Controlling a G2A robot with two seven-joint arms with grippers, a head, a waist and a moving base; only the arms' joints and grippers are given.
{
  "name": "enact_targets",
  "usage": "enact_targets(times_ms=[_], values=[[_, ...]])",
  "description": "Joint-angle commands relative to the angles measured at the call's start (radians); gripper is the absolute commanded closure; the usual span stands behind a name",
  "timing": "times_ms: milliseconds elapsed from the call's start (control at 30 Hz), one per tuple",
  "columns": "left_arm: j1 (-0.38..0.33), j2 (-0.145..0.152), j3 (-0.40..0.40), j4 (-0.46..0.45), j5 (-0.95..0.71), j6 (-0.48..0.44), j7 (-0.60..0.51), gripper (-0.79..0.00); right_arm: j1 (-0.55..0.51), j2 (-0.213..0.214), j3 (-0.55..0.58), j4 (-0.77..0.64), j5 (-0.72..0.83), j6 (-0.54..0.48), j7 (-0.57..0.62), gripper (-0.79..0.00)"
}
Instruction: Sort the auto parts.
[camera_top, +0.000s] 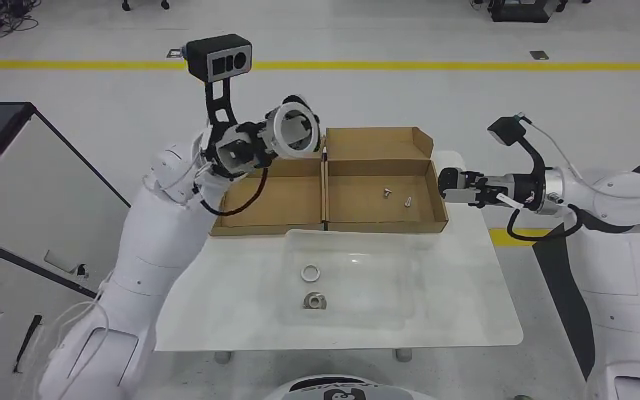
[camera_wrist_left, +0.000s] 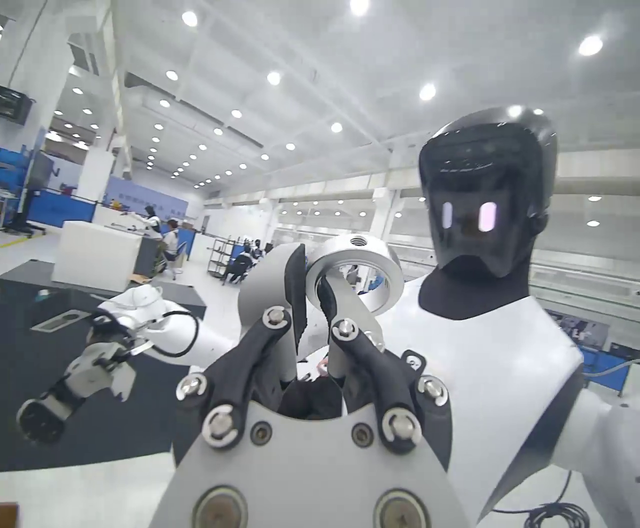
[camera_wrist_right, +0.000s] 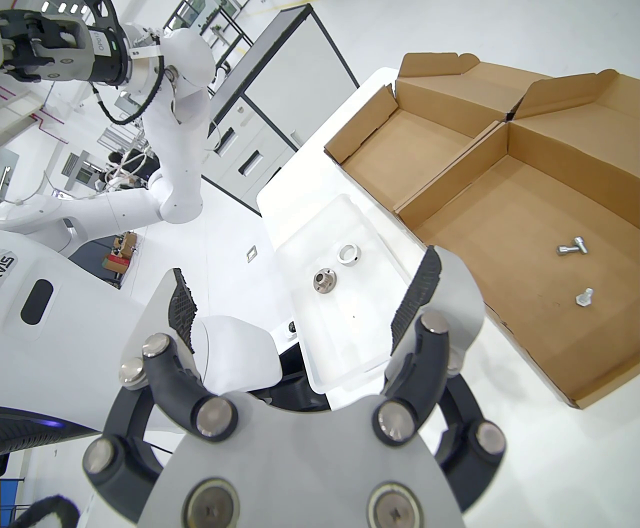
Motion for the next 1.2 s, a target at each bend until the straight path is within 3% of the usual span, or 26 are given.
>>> enact_targets(times_ms=[0,167,400,533,700,1000,1167], values=[[0.001,-0.001,0.007,-0.001,0.034,-0.013,0.014,0.000,0.000,0.000,0.000,0.000,0.000,0.000,0.000,-0.785],[0.008,0.000,0.026,-0.012,0.046,-0.031,0.032,0.000,0.000,0.000,0.000,0.000,0.000,0.000,0.000,-0.785],[0.025,-0.004,0.025,-0.080,-0.265,0.035,-0.035,0.000,0.000,0.000,0.000,0.000,0.000,0.000,0.000,-0.785],[0.035,-0.012,-0.010,-0.095,-0.342,0.090,-0.089,0.000,0.000,0.000,0.000,0.000,0.000,0.000,0.000,-0.785],[0.049,-0.024,-0.041,-0.079,-0.270,0.112,-0.111,0.000,0.000,0.000,0.000,0.000,0.000,0.000,0.000,-0.785],[0.040,-0.032,-0.048,-0.027,-0.018,0.051,-0.050,0.000,0.000,0.000,0.000,0.000,0.000,0.000,0.000,-0.785],[0.039,-0.035,-0.022,-0.037,-0.058,0.033,-0.032,0.000,0.000,0.000,0.000,0.000,0.000,0.000,0.000,-0.785]])
